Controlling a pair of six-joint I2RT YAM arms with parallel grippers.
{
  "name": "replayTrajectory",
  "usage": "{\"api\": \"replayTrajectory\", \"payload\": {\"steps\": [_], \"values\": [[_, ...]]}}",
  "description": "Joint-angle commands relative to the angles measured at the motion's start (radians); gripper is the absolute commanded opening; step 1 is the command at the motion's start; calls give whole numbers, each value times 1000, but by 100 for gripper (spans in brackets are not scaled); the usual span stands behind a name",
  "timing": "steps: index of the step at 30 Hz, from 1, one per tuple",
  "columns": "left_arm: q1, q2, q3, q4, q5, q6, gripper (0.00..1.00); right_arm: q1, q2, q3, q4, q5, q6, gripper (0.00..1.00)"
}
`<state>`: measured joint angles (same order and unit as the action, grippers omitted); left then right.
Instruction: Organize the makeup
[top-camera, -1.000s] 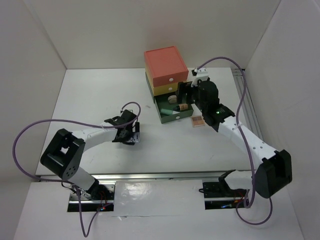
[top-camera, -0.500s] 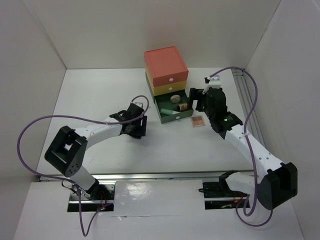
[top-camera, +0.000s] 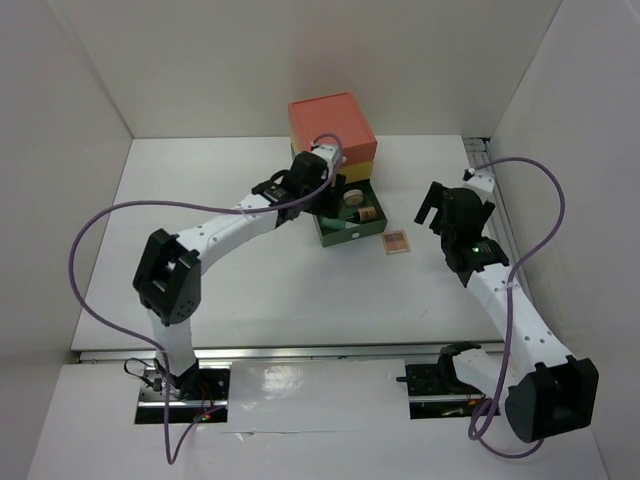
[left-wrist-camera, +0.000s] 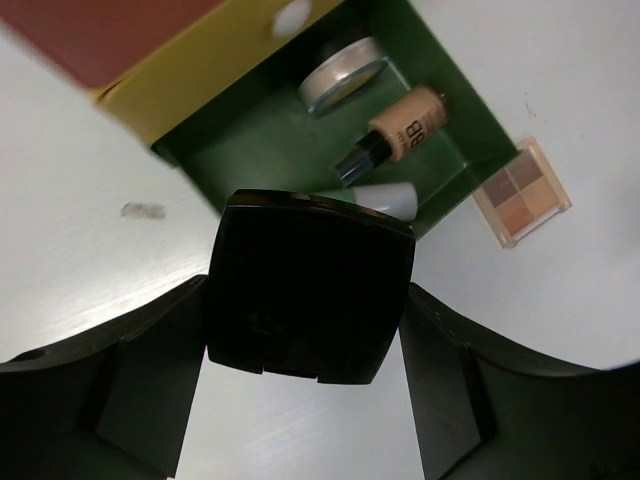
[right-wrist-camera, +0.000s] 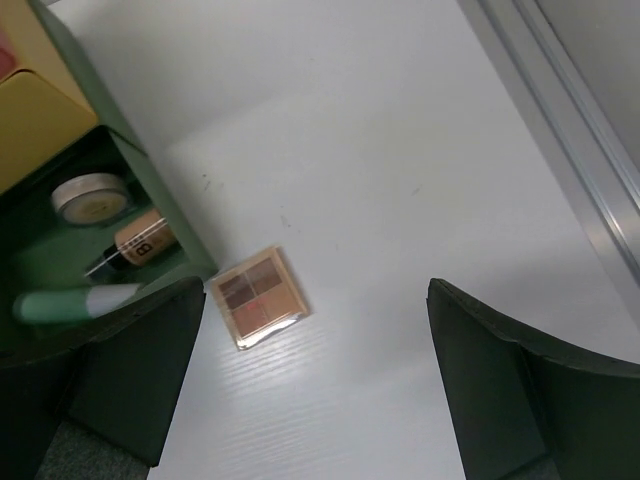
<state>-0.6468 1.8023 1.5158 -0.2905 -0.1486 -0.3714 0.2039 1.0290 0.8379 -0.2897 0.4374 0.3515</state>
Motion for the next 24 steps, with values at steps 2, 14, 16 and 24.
{"api": "replayTrajectory", "payload": {"steps": [2,14,16,24], "values": [[-33,179,164,-32,-3,42,48,-44,-64,-14,-52,23,32,100],[-43,379,422,-137,-68,29,97,-64,-66,-46,-71,-49,-28,100],[-43,365,422,-137,-68,29,100,-64,-54,-46,-71,-71,-28,100],[-86,142,290,-128,-2,17,100,-64,8,-148,66,-322,-148,100]]}}
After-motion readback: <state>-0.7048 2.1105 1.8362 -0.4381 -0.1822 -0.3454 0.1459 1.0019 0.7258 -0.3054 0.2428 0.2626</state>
